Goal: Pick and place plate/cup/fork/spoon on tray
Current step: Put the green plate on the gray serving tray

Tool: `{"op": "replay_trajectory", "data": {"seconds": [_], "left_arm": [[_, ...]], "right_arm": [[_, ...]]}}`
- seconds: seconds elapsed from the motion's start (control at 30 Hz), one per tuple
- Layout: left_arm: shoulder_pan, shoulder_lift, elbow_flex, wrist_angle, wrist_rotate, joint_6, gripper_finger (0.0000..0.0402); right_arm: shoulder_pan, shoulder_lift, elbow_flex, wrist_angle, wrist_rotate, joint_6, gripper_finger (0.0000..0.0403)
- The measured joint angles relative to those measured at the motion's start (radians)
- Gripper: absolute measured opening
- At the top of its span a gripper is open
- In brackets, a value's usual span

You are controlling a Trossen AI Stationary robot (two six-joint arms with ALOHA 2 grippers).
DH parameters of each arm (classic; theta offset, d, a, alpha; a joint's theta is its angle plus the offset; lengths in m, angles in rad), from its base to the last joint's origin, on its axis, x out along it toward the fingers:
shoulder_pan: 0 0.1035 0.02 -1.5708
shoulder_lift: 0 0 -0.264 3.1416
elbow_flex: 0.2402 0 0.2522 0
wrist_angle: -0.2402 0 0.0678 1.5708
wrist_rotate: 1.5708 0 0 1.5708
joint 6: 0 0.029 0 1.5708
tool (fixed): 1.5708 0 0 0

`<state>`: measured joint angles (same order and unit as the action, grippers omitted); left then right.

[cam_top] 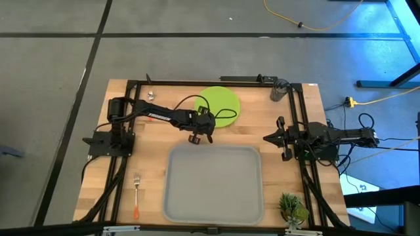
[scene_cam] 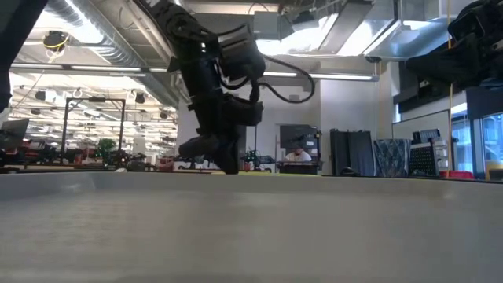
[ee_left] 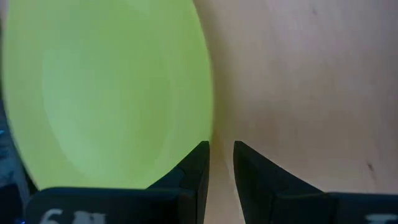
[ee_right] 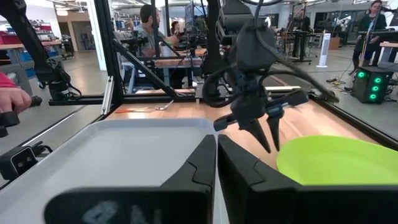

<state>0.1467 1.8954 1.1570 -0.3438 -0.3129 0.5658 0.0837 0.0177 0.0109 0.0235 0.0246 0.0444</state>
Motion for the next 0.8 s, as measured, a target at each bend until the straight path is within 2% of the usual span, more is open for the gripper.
{"op": "replay_trajectory", "data": {"seconds": [0.47, 0.67, 0.8], "left_arm": [[0.0, 0.048, 0.001, 0.055, -0.028, 0.022, 0.0066], [0.0, 0.049, 0.001, 0.078, -0.091, 0.022, 0.0066], [0.003, 0.049, 0.001, 0.091, -0.089, 0.022, 0.0066]], "right_arm": [[0.0, 0.0, 0.0, 0.0, 0.0, 0.0, 0.002], [0.0, -0.001, 0.0, 0.0, 0.0, 0.0, 0.002], [0.0, 0.0, 0.0, 0.0, 0.0, 0.0, 0.002]]}}
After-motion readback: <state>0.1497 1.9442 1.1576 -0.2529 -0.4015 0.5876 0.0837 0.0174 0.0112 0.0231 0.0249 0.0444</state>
